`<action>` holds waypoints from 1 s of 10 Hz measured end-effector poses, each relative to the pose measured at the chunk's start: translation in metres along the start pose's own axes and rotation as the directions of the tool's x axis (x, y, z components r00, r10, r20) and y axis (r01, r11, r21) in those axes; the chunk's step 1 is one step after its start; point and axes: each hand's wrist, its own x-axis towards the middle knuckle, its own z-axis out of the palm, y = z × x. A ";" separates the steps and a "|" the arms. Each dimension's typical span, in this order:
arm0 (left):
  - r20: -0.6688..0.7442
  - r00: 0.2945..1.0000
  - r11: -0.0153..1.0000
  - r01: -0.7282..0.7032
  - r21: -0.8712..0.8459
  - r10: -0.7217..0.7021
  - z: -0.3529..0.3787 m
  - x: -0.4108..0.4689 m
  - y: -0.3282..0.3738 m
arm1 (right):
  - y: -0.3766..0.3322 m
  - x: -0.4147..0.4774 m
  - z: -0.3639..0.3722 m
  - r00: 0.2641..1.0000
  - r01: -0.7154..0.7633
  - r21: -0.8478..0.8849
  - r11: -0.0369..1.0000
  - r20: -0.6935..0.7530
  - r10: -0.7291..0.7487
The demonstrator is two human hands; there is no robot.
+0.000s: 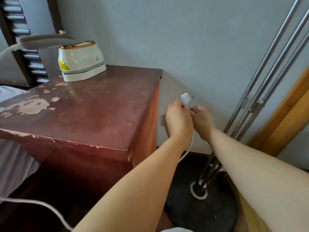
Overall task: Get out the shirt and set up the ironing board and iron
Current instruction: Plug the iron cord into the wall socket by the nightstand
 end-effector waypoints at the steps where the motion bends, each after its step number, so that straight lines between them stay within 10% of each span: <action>1: 0.008 0.998 0.997 0.062 -0.035 -0.062 0.020 0.009 -0.041 | 0.035 0.003 0.004 0.998 -0.069 0.020 0.997 -0.001 0.069; 10: 0.106 0.951 0.954 0.296 -0.047 -0.290 0.137 0.117 -0.208 | 0.198 0.096 0.107 0.946 -0.314 0.191 0.930 0.150 0.289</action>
